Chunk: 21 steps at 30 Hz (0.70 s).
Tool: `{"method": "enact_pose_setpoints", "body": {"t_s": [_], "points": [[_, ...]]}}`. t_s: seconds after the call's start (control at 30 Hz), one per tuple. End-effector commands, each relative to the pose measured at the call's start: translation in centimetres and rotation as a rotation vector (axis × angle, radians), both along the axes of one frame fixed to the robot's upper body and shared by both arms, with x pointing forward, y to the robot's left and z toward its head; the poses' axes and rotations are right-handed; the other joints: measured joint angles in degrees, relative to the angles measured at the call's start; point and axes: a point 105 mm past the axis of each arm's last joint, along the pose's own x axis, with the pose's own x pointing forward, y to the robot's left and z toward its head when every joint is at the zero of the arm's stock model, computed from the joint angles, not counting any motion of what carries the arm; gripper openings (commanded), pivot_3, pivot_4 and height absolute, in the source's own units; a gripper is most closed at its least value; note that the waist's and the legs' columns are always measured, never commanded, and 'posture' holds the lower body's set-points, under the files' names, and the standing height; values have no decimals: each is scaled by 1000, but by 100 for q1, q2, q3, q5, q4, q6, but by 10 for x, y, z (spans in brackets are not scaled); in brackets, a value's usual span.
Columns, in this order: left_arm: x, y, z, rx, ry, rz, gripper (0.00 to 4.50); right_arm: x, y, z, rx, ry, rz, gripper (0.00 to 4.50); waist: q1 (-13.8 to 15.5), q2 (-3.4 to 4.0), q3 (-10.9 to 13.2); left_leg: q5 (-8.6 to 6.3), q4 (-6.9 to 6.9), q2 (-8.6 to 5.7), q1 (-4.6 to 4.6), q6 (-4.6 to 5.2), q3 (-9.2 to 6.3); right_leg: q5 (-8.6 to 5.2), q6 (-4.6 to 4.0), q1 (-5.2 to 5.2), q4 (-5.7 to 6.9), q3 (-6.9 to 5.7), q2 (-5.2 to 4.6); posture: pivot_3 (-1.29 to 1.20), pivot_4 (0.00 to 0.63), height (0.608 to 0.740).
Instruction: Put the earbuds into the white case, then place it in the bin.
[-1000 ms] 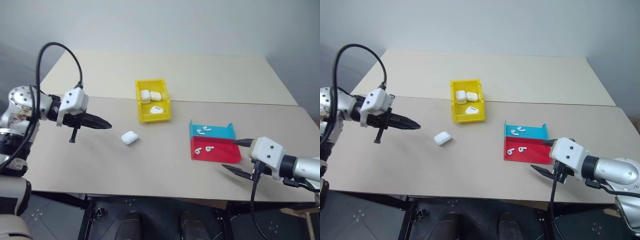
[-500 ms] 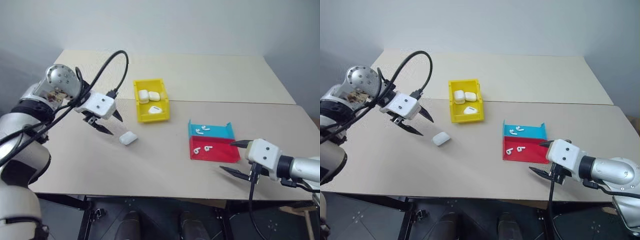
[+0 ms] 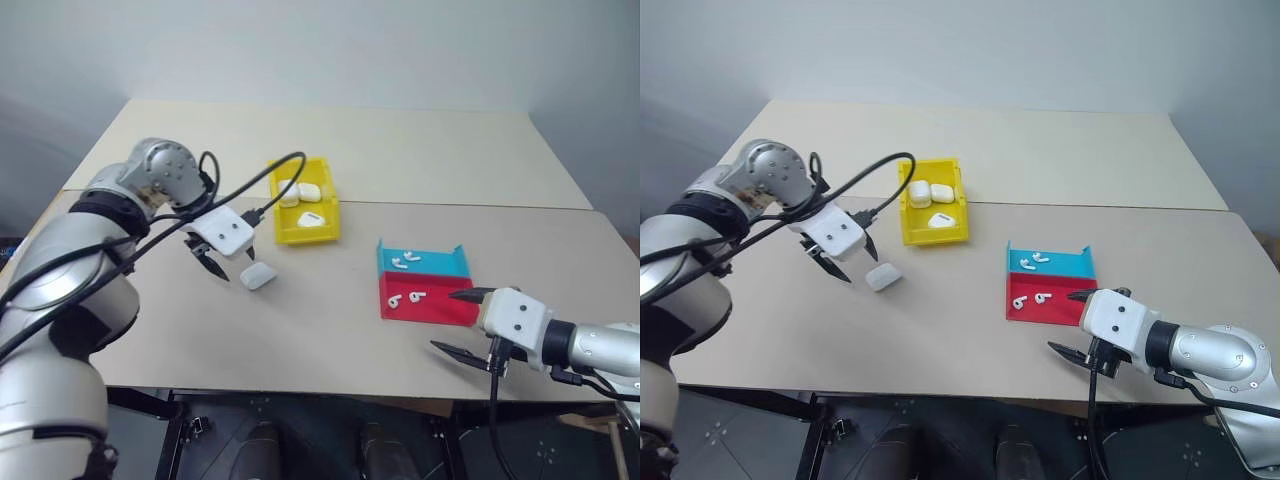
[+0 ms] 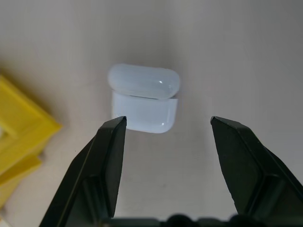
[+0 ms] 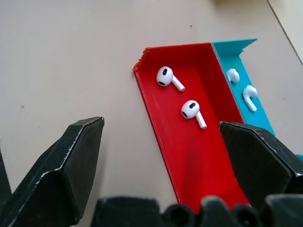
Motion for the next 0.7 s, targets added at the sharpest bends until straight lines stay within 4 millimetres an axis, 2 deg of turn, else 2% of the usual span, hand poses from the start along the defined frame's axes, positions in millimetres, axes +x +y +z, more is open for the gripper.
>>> {"method": "enact_pose_setpoints", "body": {"t_s": [0.03,0.23,0.5,0.6,0.67,0.7], "points": [[7,-6,21,25,-49,18,3078,-3,-3,16,-12,-15,29,4500,5,-1,0,0,0,0,-2,0,0,0,0,0,-1,0,0,0,150,740],[7,-4,17,141,-46,-6,3078,2,-14,29,-49,40,67,4500,-48,-2,1,0,0,0,4,1,1,0,0,2,1,3,0,0,150,740],[7,-17,13,120,-59,-84,3078,13,-17,35,-65,43,83,4500,-41,-2,2,0,-1,0,-1,1,0,0,0,-2,-1,2,0,0,150,740],[7,-20,11,121,-61,-101,3664,12,-17,35,-60,41,80,4500,-33,-3,2,0,0,0,-1,1,-1,0,0,-2,0,2,0,0,150,740],[7,-25,10,98,-53,-91,4297,10,-17,33,-61,45,75,4500,-34,-3,2,0,0,0,-2,1,0,0,0,-2,-1,2,-1,0,150,740],[7,-25,9,108,-56,-103,4468,9,-18,32,-67,46,72,4500,-33,-3,2,0,0,0,-2,1,0,0,0,-1,0,2,-1,0,150,740]]}}
